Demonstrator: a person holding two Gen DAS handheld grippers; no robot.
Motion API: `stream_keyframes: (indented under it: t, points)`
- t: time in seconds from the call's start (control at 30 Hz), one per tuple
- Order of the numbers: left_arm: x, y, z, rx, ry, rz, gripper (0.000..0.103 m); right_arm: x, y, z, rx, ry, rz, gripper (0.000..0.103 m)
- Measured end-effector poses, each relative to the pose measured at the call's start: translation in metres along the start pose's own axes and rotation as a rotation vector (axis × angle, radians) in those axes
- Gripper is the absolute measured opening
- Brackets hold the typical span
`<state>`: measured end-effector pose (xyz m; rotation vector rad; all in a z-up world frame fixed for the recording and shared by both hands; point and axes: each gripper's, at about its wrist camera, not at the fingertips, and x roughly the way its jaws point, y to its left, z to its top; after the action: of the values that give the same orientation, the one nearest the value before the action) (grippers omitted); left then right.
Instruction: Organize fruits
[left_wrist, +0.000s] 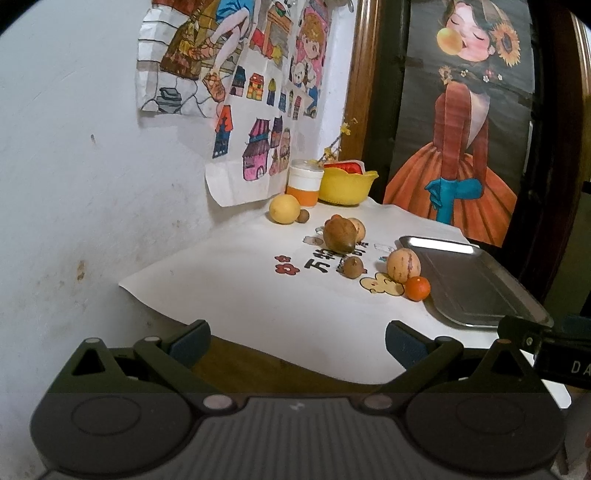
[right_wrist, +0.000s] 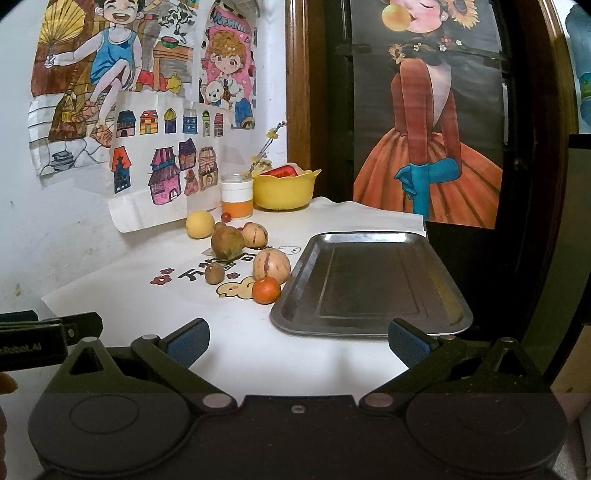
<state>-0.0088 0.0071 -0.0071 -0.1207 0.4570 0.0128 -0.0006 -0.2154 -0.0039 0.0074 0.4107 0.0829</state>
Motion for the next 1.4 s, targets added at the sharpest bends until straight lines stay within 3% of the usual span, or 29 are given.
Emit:
stream_keyframes:
  t: [0.4, 0.63, 0.97, 1.4]
  points:
    - [0.003, 0.000, 0.032, -0.014, 0.072, -0.032, 0.103, -0.009, 0.001, 0.018, -0.035, -0.014, 0.010, 0.102]
    - [0.018, -0.003, 0.062, -0.003, 0.095, -0.042, 0.103, 0.000, -0.002, 0.036, -0.077, 0.029, 0.022, 0.102]
    - [0.067, -0.010, 0.092, -0.004, 0.177, -0.028, 0.103, 0.042, -0.001, 0.064, -0.115, 0.093, 0.055, 0.102]
    - [0.145, -0.023, 0.107, 0.063, 0.276, -0.081, 0.103, 0.112, -0.006, 0.075, -0.125, 0.162, 0.076, 0.102]
